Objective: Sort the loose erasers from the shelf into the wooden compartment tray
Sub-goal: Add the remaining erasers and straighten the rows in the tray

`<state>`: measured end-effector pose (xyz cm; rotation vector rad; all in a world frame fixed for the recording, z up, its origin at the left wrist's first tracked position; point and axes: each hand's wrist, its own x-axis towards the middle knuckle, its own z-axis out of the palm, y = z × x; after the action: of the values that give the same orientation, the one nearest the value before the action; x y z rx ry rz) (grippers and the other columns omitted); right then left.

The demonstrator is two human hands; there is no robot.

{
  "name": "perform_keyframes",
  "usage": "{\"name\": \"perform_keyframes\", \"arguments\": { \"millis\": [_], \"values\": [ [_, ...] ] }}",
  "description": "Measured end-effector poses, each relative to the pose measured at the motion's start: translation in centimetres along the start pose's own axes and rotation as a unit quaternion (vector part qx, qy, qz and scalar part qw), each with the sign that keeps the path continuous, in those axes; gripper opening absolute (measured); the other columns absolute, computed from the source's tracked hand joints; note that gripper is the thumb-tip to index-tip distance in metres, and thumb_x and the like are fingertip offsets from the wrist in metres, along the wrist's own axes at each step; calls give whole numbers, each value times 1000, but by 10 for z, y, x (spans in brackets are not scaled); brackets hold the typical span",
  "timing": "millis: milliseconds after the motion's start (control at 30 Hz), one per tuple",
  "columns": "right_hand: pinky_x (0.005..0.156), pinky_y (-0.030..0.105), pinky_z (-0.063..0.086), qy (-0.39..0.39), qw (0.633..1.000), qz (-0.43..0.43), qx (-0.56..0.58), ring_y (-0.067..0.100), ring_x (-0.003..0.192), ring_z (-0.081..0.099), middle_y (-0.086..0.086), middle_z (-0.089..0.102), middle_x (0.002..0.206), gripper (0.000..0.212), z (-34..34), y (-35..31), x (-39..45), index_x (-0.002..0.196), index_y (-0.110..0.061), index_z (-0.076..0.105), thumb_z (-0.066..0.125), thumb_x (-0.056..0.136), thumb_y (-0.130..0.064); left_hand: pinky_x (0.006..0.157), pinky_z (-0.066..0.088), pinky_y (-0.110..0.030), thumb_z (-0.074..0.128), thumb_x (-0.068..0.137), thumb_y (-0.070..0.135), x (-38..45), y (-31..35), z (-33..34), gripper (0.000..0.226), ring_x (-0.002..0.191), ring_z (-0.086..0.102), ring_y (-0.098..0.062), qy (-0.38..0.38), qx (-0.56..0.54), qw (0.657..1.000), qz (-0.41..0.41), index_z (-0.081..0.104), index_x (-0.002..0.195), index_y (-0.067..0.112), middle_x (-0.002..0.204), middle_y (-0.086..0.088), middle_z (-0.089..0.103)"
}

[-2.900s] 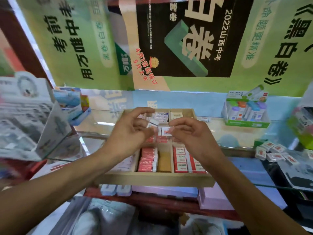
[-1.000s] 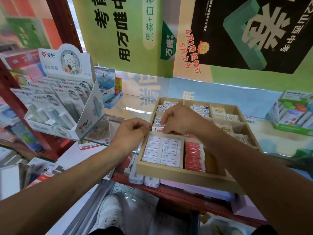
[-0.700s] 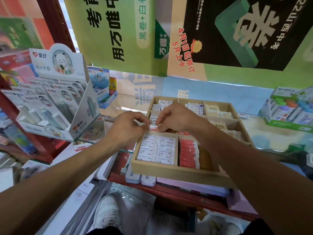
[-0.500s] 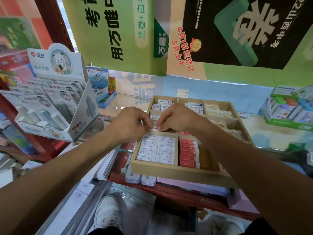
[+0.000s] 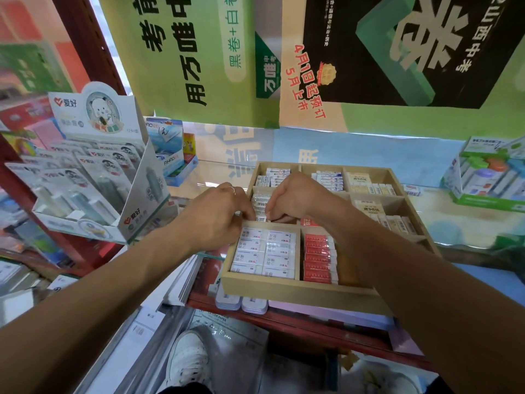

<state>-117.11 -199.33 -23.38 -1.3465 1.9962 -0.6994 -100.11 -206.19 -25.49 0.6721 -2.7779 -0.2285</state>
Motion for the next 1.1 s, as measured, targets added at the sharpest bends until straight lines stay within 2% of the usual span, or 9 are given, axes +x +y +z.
{"name": "perform_keyframes", "arguments": {
  "millis": [133,300,400,467,533,700,833,967,1100],
  "values": [
    [84,33,58,-23,999,-3,39,10,65,66,-8,66,54,14,-2,2,1,91,1,75,72,79,4,78,42,-27,51,66,0,-2,0,0,46,95,57,-21,-8,-31,999,4,75,100,19,99,-2,67],
    [69,31,58,-27,998,29,-42,20,67,64,13,73,93,28,6,0,19,101,-1,72,74,74,-6,76,45,-33,39,61,16,1,1,-1,53,91,56,-24,-29,-33,999,9,78,97,21,93,-3,65],
    [74,28,56,-46,992,69,-98,14,55,63,7,74,73,16,9,-6,26,88,-5,74,77,76,-16,73,42,-32,38,63,20,7,0,1,50,86,55,-25,-38,-5,999,20,78,93,21,88,-4,62],
    [60,21,47,-51,987,89,-123,6,35,51,-2,60,44,21,10,-7,28,65,-12,63,75,80,-22,73,44,-34,43,61,16,9,-2,1,48,87,54,-26,-47,19,998,26,78,92,22,89,-4,63],
    [54,22,41,-44,985,95,-134,6,30,44,-5,51,34,29,9,-6,28,58,-15,55,75,78,-22,73,48,-40,45,62,19,10,-3,0,45,86,54,-25,-49,33,998,32,78,92,23,89,-2,64],
    [56,20,46,-6,992,88,-89,10,38,52,-3,56,39,27,11,-2,27,61,-11,56,80,73,-18,82,49,-42,34,70,41,2,1,3,54,95,60,-25,-39,20,997,58,76,94,16,97,3,73],
    [46,17,46,31,993,116,-8,10,34,58,3,62,45,24,14,-1,28,72,-7,56,79,75,-9,85,50,-36,30,66,33,-7,-2,3,63,101,62,-23,-24,-18,998,56,76,105,15,105,0,73],
    [41,18,49,40,984,154,75,17,38,61,13,65,60,24,11,-1,32,72,-1,53,76,77,0,84,53,-43,33,66,20,-8,-6,8,60,104,62,-24,0,22,999,49,74,109,17,108,1,73],
    [56,21,57,54,988,137,47,16,53,66,-2,62,43,25,21,5,40,70,-8,54,78,77,-12,82,52,-43,30,68,24,-7,-5,9,59,99,60,-25,3,39,997,69,76,104,17,103,4,73]
  ]
}}
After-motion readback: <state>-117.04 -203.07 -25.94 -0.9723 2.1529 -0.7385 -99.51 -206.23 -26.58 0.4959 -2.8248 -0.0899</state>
